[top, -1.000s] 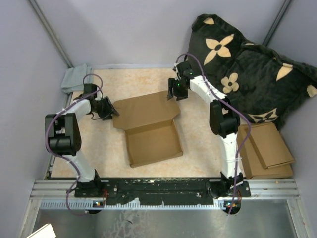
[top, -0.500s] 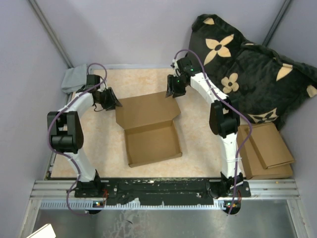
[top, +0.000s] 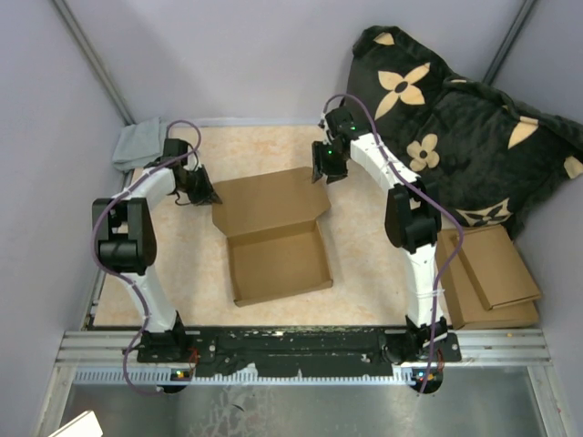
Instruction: Fold the paper box
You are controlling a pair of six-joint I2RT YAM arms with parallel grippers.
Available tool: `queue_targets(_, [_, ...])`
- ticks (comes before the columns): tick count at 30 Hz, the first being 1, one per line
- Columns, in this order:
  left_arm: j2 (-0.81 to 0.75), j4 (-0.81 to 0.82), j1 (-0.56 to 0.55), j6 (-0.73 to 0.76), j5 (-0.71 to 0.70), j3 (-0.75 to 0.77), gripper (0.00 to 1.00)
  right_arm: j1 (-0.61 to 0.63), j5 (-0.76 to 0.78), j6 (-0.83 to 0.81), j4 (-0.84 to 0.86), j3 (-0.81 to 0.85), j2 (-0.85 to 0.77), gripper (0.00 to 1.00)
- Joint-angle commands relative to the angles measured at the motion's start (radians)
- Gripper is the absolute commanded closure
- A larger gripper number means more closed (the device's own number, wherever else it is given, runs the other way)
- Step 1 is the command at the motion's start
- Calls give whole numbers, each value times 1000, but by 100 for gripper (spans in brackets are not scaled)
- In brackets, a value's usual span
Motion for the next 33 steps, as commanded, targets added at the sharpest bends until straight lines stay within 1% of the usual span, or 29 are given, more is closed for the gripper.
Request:
queue_targets(1, [-1, 6, -5, 19, 11, 50, 100, -5, 31, -25, -59, 56, -25, 49])
queue_targets(4, [-53, 77, -6, 42, 56, 27, 100, -17, 2, -39, -62, 69, -35, 45])
queue_targets(8, [-114, 191, -6, 51, 112, -10, 100, -39, -82, -74, -76, 113, -27, 40])
queue_targets(13, [-163, 316, -6, 28, 146, -73, 100, -48, -103, -126, -196, 218, 62, 40])
queue_targets(17, [-217, 422, -5, 30, 160, -132, 100, -48, -116, -150, -202, 209, 82, 41])
queue_targets(24, [-282, 543, -6, 28, 188, -209, 100, -48, -94, -163, -161, 153, 41, 41])
queue_targets(33, [-356, 649, -6, 45, 215, -291, 100, -52, 9, -180, -148, 140, 0, 40])
